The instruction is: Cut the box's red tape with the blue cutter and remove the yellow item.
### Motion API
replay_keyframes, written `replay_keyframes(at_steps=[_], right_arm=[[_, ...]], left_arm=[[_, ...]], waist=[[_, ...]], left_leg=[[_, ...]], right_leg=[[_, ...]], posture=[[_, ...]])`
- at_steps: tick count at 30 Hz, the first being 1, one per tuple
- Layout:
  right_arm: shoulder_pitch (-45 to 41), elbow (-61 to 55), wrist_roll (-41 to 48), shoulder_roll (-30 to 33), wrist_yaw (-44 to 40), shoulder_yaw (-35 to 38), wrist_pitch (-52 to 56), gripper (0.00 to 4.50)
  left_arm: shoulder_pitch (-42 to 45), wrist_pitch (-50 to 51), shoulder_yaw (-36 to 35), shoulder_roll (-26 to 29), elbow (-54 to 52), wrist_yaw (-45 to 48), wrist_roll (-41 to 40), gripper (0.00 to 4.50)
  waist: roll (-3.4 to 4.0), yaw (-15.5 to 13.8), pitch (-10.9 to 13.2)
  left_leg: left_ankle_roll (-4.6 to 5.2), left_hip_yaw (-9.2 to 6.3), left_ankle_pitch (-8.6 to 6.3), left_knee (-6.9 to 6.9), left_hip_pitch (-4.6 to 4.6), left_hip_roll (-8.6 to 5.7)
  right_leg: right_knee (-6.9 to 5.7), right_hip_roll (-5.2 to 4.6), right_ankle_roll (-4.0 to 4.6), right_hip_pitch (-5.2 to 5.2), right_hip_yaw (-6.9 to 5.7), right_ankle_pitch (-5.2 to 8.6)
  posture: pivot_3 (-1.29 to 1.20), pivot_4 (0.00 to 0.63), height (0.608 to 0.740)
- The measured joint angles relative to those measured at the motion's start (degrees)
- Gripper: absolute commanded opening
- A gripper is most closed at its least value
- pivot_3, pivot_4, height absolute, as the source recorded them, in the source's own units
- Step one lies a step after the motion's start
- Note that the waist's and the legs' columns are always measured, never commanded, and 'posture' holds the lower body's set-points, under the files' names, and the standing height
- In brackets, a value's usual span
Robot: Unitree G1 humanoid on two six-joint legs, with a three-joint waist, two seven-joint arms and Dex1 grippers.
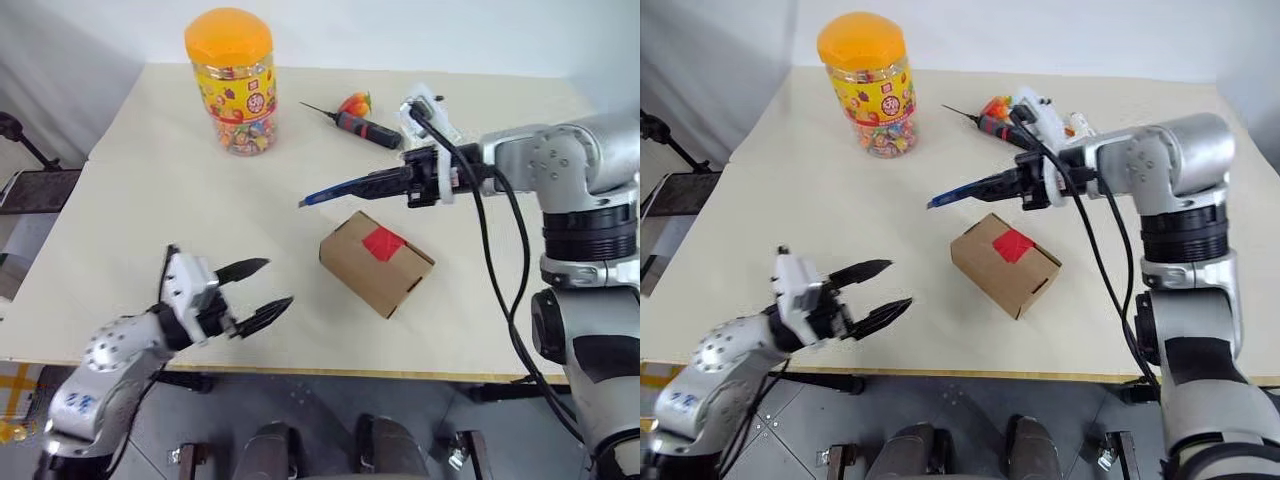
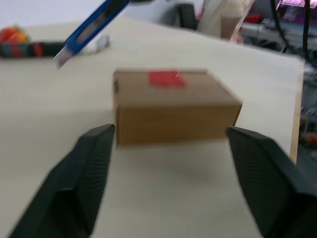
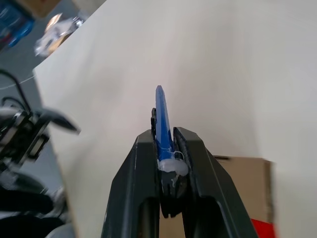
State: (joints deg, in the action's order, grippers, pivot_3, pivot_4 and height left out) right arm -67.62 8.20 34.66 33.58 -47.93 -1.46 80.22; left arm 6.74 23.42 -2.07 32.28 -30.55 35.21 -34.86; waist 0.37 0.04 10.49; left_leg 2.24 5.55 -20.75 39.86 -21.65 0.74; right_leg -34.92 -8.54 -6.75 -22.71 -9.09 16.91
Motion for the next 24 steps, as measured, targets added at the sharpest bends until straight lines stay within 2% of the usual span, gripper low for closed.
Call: replay_keyframes(at_steps=[5,10,18,24], right_arm=[[4.1,-5.8,0.1,2.0,3.3,4.5,-0.2,0.17],[9.8,-13.3,0.2,4.3,6.8,7.4,0.0,0.17],[14.9,-21.0,1.3,5.7,10.5,10.9,1.4,0.17],[17.8,-23.9,1.9,5.7,12.2,10.5,2.2,0.17]], left_arm=[[10.5,3.0,5.8,-5.2,1.3,-3.4,3.1,1.31],[20.1,6.9,10.8,-5.2,9.5,-3.2,8.5,0.01],[30.4,10.6,15.4,-6.0,21.3,1.8,12.8,0.00],[36.9,11.4,17.7,-6.2,27.8,7.0,15.5,0.00]], waist=[[0.00,-0.1,0.0],[0.00,-0.1,0.0],[-0.01,-0.2,0.0],[-0.02,-0.4,0.0]], left_leg=[[0.00,0.03,0.00,0.00,0.00,0.01],[-0.01,0.14,0.02,0.01,0.00,0.03],[0.00,0.14,0.03,0.01,-0.01,0.02],[0.00,0.16,0.04,0.04,-0.02,-0.02]], right_leg=[[0.01,0.04,-0.01,0.00,-0.03,0.00],[0.10,0.08,-0.02,0.00,-0.01,0.01],[0.13,0.09,-0.03,0.00,-0.02,0.02],[0.15,0.09,-0.05,0.00,-0.01,0.02]], posture=[[0.00,0.150,0.740],[0.00,0.150,0.740],[0.00,0.150,0.740],[0.00,0.150,0.740]])
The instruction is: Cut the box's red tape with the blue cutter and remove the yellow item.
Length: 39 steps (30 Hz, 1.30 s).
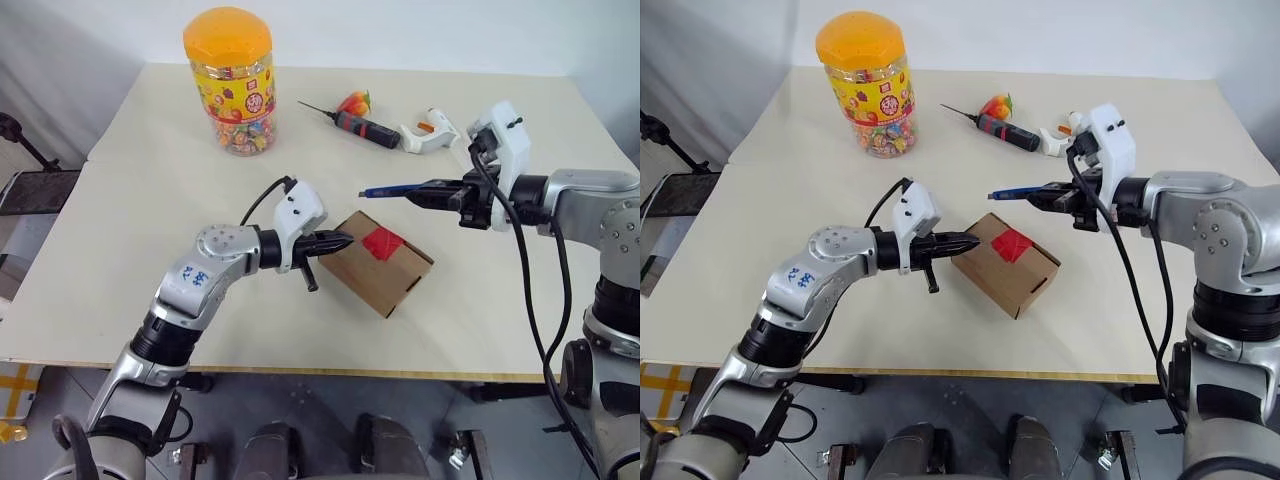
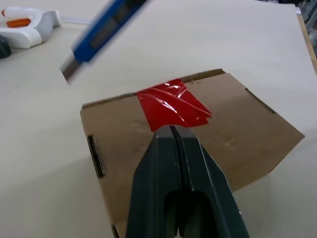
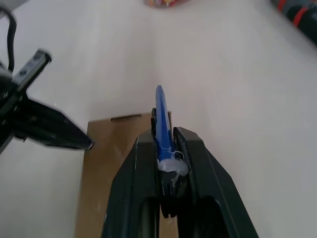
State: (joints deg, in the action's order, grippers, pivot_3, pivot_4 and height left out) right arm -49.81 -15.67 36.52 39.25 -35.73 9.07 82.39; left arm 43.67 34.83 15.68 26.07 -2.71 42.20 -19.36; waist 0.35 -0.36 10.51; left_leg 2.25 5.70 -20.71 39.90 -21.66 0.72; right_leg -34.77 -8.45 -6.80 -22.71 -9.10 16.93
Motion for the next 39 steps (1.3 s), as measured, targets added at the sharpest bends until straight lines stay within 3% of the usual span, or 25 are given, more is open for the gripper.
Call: replay_keyframes(at_steps=[15,39], right_arm=[[2.9,0.3,-1.9,0.9,0.7,-4.2,-5.7,0.17],[6.2,-4.0,0.1,5.3,1.0,-1.9,-3.3,0.17]], left_arm=[[4.2,-0.9,1.7,-3.1,10.4,6.0,5.1,0.00],[5.2,-2.5,1.2,-5.6,12.8,7.7,8.1,0.00]], waist=[[-0.01,-0.5,0.0],[-0.01,-1.1,0.0]], left_leg=[[0.02,0.01,0.01,0.12,-0.03,-0.01],[0.07,-0.01,0.04,0.16,-0.03,-0.01]], right_leg=[[-0.03,0.00,-0.06,0.01,0.01,0.01],[-0.05,-0.04,-0.08,0.04,0.01,0.00]], posture=[[0.00,0.150,0.740],[0.00,0.150,0.740]])
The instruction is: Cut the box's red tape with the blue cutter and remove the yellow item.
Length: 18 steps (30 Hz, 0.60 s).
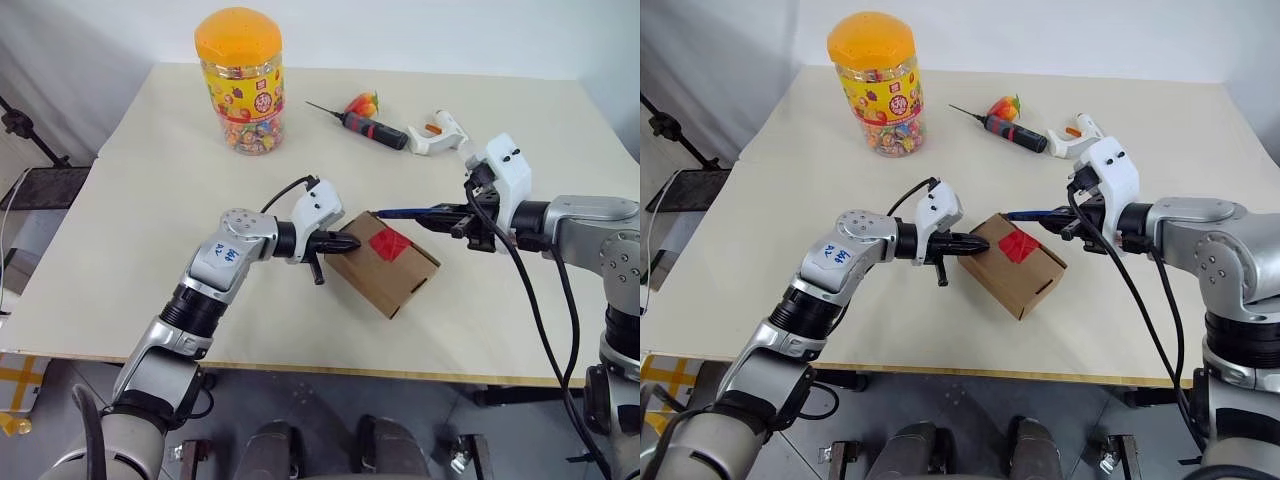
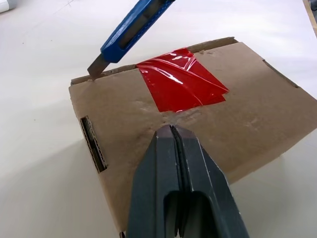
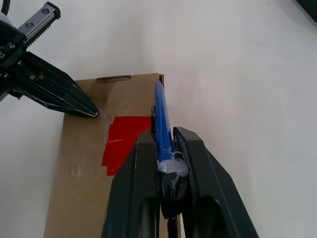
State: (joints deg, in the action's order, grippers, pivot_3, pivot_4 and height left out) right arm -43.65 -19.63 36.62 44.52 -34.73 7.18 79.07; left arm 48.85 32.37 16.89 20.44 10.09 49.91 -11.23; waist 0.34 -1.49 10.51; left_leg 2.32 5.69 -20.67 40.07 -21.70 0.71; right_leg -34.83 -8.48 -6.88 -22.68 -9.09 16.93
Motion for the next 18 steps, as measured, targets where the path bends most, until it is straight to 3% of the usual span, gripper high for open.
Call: replay_keyframes(at_steps=[18], right_arm=[[-0.9,1.6,0.7,1.8,-0.5,-1.3,-0.1,0.17]], left_arm=[[0.0,-0.1,-0.1,-0.6,0.2,0.1,0.5,0.00]], waist=[[0.00,0.0,0.0]], left_leg=[[0.02,-0.03,0.01,0.02,0.00,-0.02]], right_leg=[[0.00,-0.02,-0.01,0.03,-0.01,-0.01]], posture=[[0.00,0.150,0.740]])
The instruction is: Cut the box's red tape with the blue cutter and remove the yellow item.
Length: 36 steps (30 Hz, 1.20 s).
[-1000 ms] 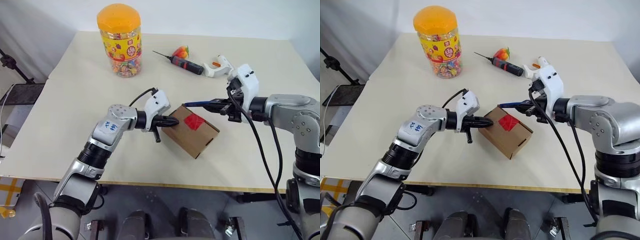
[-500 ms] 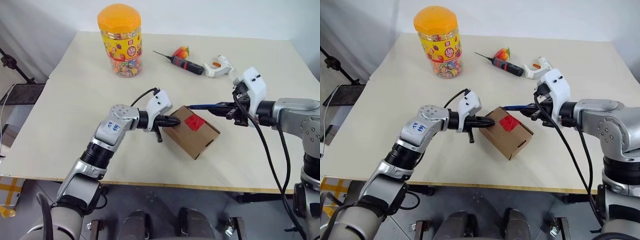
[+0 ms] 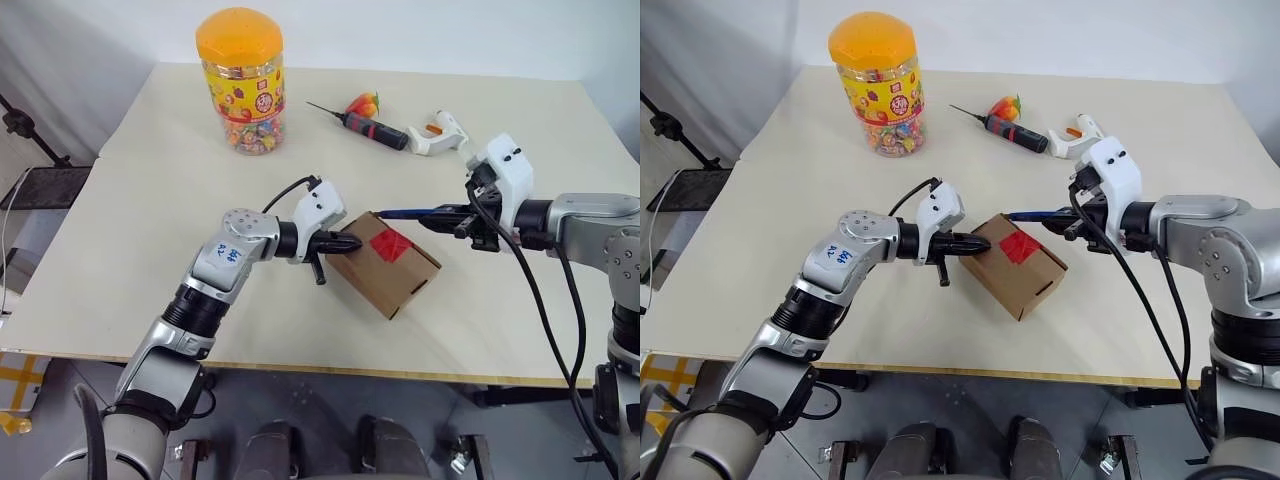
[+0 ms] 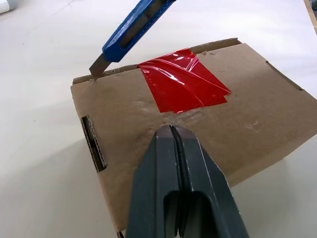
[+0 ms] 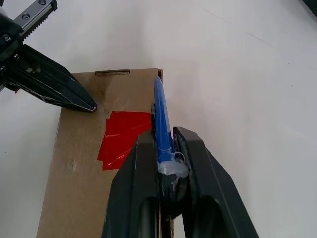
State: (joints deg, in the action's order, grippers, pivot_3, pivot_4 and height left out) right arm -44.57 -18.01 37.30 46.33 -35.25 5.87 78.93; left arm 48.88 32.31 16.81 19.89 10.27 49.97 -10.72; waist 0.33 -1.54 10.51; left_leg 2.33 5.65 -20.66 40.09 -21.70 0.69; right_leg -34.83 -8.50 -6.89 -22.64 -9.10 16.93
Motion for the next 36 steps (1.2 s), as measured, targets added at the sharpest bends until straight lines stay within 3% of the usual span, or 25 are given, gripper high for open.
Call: replay_keyframes(at_steps=[36], right_arm=[[1.2,1.5,1.2,-0.4,1.1,1.5,1.0,0.17]], left_arm=[[0.1,-1.1,-0.4,-0.9,1.4,0.3,0.3,0.00]], waist=[[0.00,0.1,0.0]], left_leg=[[0.01,0.02,0.01,0.01,0.01,0.00]], right_leg=[[0.00,-0.01,-0.01,0.00,0.01,0.00]], posture=[[0.00,0.150,0.740]])
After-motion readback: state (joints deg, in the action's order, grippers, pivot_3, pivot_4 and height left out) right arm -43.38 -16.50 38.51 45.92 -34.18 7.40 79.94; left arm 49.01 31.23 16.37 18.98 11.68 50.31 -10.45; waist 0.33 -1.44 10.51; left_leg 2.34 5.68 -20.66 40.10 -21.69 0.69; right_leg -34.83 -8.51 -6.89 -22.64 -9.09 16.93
